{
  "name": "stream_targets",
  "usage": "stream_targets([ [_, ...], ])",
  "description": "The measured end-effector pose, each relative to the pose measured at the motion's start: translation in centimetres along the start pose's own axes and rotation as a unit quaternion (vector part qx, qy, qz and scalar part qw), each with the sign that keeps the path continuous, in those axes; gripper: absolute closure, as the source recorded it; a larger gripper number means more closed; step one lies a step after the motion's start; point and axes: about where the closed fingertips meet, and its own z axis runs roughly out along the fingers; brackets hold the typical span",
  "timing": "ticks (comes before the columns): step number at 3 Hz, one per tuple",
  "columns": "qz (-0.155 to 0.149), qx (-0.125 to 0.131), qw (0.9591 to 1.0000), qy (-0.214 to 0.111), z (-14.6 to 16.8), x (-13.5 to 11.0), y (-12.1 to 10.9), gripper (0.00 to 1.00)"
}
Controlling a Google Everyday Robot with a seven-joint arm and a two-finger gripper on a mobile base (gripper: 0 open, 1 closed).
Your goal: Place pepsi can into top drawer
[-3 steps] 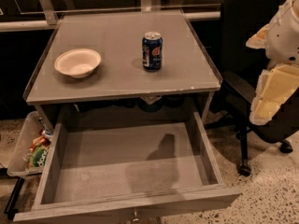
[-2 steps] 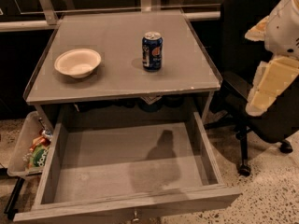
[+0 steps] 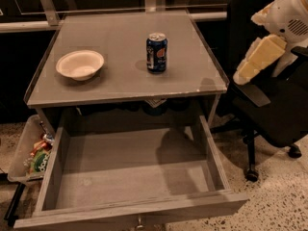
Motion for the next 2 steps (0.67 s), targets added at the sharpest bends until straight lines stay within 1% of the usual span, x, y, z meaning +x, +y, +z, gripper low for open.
stream_targets([
  [1, 0.036, -0.007, 0.9985, -0.042, 3.33, -0.84, -2.65, 0.0],
  [2, 0.036, -0.01, 0.9985, -0.041, 3.7, -0.76, -2.58, 0.0],
])
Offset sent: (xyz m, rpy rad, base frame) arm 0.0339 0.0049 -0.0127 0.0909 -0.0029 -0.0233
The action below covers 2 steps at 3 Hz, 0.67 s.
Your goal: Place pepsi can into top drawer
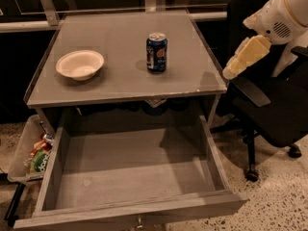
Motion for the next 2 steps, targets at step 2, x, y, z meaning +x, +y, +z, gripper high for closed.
stream_targets([
  [2, 0.004, -0.03, 0.999, -0.034, 3.8, -1.3, -0.9, 0.0],
])
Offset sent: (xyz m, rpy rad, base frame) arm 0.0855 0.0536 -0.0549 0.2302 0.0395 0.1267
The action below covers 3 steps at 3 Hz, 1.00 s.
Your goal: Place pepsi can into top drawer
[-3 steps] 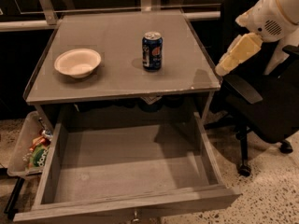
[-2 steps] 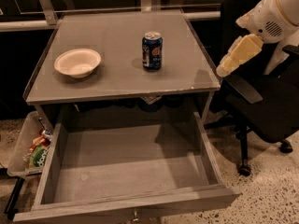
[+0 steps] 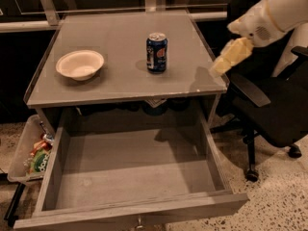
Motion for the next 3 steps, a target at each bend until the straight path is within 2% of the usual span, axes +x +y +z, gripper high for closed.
stream_targets([
  [1, 0.006, -0.054, 0.9974, -0.048, 5.2, -2.1, -1.0, 0.0],
  [2, 0.01, -0.09, 0.9933, -0.073, 8.7, -4.1, -1.3, 0.0],
  [3, 0.01, -0.091, 0.993, -0.075, 9.0, -4.1, -1.4, 0.0],
])
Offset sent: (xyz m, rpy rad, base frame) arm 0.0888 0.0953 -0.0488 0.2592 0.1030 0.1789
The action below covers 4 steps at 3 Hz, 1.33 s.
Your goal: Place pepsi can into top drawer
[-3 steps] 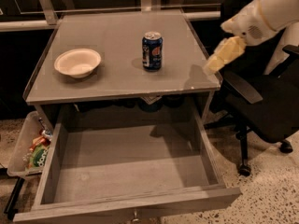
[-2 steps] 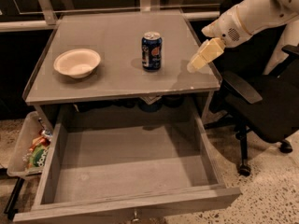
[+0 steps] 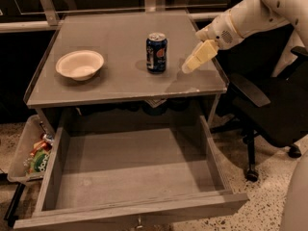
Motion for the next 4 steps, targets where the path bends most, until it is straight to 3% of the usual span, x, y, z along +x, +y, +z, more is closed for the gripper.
stream_targets([
  [2, -0.008, -0.008, 0.9985, -0.053, 4.1, -2.2, -2.2, 0.0],
  [4, -0.007, -0.027, 0.9964, -0.08, 7.3, -3.3, -3.1, 0.0],
])
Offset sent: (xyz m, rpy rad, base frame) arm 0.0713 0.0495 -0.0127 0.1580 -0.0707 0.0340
